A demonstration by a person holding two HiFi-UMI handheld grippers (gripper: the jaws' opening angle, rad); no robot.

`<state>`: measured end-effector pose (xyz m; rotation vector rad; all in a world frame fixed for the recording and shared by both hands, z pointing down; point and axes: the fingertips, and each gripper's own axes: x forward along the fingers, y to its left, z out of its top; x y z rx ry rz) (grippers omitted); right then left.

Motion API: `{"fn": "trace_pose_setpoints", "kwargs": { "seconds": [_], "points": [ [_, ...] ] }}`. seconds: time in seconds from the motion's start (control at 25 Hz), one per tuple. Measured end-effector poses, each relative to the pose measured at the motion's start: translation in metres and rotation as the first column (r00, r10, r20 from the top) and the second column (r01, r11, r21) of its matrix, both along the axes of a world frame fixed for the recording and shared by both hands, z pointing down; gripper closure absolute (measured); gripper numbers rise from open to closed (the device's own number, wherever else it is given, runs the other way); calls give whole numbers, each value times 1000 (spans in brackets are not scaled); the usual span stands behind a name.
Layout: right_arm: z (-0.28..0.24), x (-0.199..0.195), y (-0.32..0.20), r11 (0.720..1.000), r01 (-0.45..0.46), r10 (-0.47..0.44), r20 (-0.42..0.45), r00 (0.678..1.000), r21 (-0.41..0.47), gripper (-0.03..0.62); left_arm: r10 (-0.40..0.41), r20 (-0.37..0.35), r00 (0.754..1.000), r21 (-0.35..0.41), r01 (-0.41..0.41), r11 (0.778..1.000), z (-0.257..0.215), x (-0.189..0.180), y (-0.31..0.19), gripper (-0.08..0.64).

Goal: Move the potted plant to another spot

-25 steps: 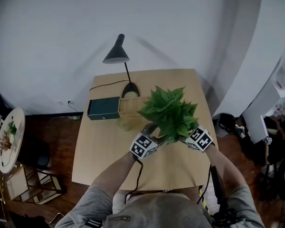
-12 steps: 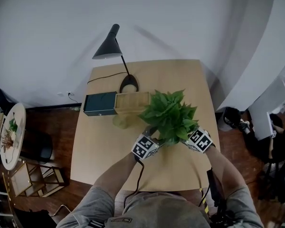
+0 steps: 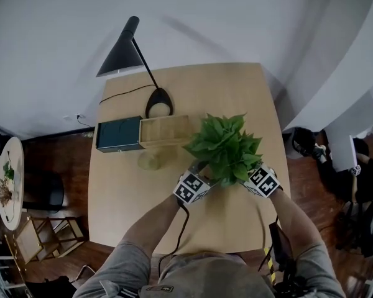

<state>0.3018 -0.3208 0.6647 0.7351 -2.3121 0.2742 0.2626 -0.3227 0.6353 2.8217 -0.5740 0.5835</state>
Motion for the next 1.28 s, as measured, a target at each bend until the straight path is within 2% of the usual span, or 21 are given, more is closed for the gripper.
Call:
{"fn": "trace_pose_setpoints", "kwargs": {
  "seconds": [0.6,1.28],
  "points": [
    [33,29,-9,997,-83,83,-55,995,1,279,76,9,997,-20,-76,997,41,31,-13,259],
    [53,26,-3,993,-120,121,-72,990,19,276,94,39,995,-21,-93,995,55,30,-9,256]
  ]
}}
